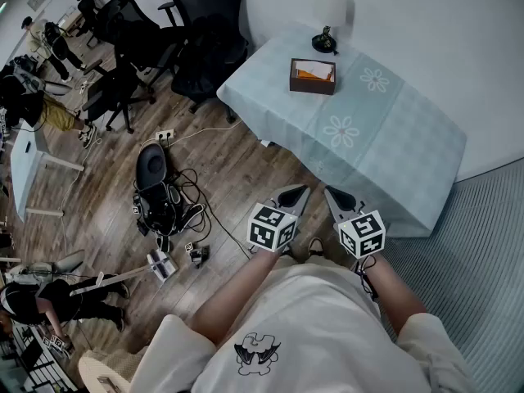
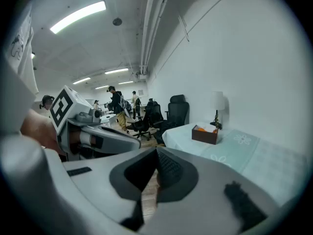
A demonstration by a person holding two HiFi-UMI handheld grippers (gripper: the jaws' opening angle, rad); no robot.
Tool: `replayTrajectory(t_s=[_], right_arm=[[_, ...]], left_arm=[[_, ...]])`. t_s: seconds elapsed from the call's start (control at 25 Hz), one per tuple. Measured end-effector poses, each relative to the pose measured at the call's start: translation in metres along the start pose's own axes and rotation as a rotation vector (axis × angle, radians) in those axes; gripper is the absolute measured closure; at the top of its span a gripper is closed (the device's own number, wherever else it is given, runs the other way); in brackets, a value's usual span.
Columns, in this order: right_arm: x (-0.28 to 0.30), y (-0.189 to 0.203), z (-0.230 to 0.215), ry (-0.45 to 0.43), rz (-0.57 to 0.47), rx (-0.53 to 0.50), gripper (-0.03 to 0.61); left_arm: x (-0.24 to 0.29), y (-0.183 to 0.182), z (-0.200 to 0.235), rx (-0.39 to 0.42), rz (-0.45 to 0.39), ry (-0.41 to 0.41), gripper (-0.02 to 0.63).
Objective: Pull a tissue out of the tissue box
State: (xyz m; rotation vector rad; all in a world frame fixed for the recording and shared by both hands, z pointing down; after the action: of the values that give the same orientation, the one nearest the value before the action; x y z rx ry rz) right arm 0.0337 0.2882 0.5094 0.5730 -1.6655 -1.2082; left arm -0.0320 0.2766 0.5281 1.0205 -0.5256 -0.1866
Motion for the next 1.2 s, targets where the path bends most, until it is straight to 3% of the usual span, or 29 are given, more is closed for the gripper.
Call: replayTrajectory(t_s=[0.36, 0.56, 1.0, 1.2], right_arm=[[0.01, -0.004, 0.005, 0.002, 0.002, -0.001, 0.566], [0.025, -0.001, 0.007, 0.0, 0.017, 0.065, 0.566], [0.059, 0.0, 0.019, 0.075, 0.037, 0.086, 0.565], [0.072, -0.01, 0.003, 0.102, 0.046, 0.088, 0.565]], left_arm=[[-0.006, 0.001, 0.011, -0.009, 0.006, -0.004, 0.607], [-0.014, 0.001, 0.023, -0.018, 0.004, -0.01, 0.607], [-0.029, 0.005, 0.059, -0.026, 0.008, 0.02, 0.607], [-0.017, -0.007, 0.073, -0.03, 0.013, 0.038, 0.607]])
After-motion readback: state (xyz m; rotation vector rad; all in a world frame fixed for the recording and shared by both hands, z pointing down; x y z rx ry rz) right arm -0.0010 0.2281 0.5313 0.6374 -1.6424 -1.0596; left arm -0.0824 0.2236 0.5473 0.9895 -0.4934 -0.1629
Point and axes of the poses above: the fingertips, and each gripper's own axes: x forward along the fingers, z to its left, y out of its underside, the point moved 2 cm from there along -x, backward along the fingers, and after that the axes turned 9 degrees about y, right-handed, at the moved point
